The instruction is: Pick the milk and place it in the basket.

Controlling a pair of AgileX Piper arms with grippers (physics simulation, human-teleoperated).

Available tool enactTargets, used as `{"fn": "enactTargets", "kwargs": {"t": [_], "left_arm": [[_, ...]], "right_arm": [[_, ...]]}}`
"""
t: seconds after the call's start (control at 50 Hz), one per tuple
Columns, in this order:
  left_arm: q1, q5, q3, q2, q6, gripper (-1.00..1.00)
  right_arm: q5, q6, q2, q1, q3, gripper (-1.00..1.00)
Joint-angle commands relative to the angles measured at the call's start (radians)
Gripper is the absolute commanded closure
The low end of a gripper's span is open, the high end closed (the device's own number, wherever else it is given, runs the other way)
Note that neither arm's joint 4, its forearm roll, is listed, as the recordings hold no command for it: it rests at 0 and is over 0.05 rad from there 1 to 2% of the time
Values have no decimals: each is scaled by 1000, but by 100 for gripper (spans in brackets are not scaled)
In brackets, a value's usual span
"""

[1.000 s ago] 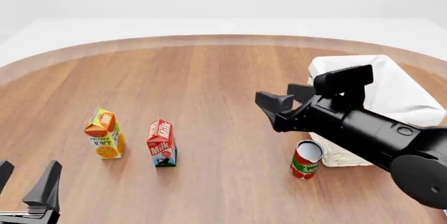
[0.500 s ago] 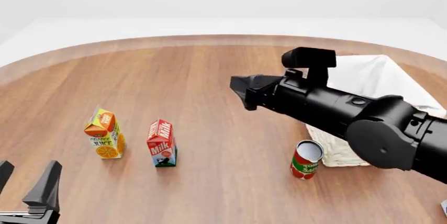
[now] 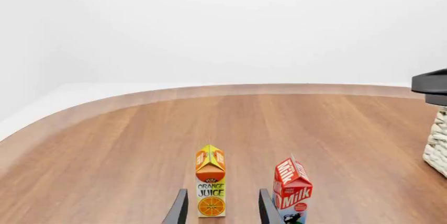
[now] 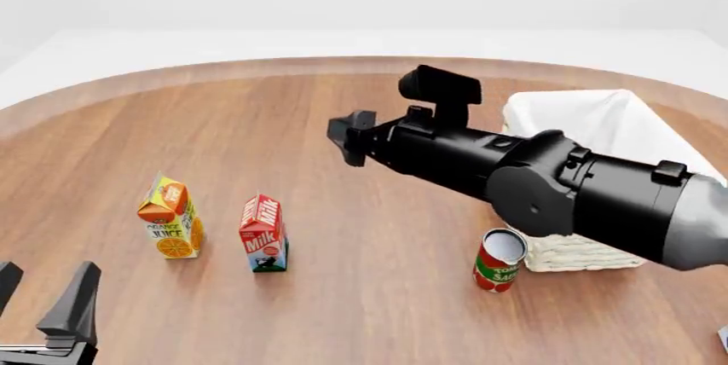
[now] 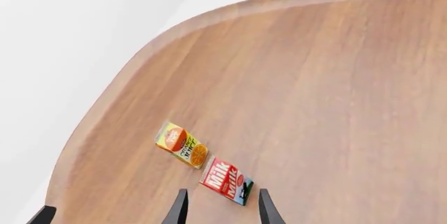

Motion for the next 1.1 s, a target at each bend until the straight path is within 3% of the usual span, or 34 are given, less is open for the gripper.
{"fn": "enactTargets", "kwargs": {"t": [0.02,0.2,1.1], "left_arm": [[0,0,0,0,0,-100],[0,0,0,0,0,-100],[0,0,0,0,0,-100]], "right_arm": [[25,33,82,25,-82,-100],[32,54,152,43,-144,-100],[-22,145,373,47,-250,-100]]}}
